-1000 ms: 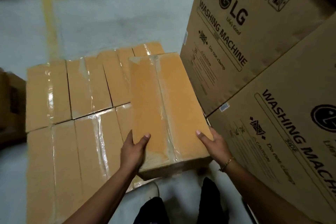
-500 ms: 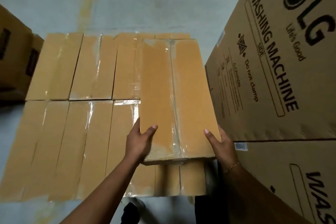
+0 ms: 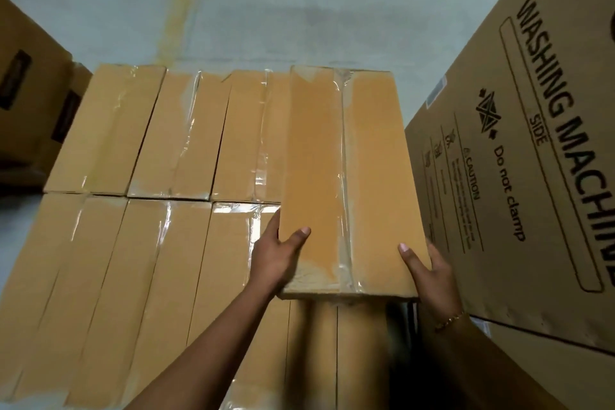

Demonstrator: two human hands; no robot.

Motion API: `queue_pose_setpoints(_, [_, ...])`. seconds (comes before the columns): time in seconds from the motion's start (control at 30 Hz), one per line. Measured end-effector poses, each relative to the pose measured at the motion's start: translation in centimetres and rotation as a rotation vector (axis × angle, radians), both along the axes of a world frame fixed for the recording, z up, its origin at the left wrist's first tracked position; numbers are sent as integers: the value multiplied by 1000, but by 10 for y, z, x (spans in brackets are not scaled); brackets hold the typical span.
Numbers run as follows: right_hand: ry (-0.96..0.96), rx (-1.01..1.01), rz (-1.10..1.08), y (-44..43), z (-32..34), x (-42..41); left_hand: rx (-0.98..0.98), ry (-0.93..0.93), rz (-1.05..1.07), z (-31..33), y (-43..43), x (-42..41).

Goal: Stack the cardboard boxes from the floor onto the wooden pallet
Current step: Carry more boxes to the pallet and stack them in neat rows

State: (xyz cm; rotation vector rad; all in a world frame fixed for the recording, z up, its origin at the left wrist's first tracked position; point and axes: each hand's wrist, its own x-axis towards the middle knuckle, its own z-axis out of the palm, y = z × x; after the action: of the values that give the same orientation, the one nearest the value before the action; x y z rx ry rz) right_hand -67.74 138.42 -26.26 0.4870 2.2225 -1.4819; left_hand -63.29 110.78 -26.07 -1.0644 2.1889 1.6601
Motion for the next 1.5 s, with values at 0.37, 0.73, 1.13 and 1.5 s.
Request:
queue_pose_setpoints(0.37, [93,26,-30,-10,-89,-112,-24,44,13,-87,-8,-115])
queue_pose_setpoints(0.73, [207,49,-34,-43,-127,-196,-32,144,-37,-121,-45,-202])
queue_pose_setpoints(1.13, [234,76,-31,-55,-150,-231,-15,236,-48,-148,-64,-229])
queue_pose_setpoints(1.5, [247,59,-18,-50,-164,-253,-11,207,-57,-150,-55,-245])
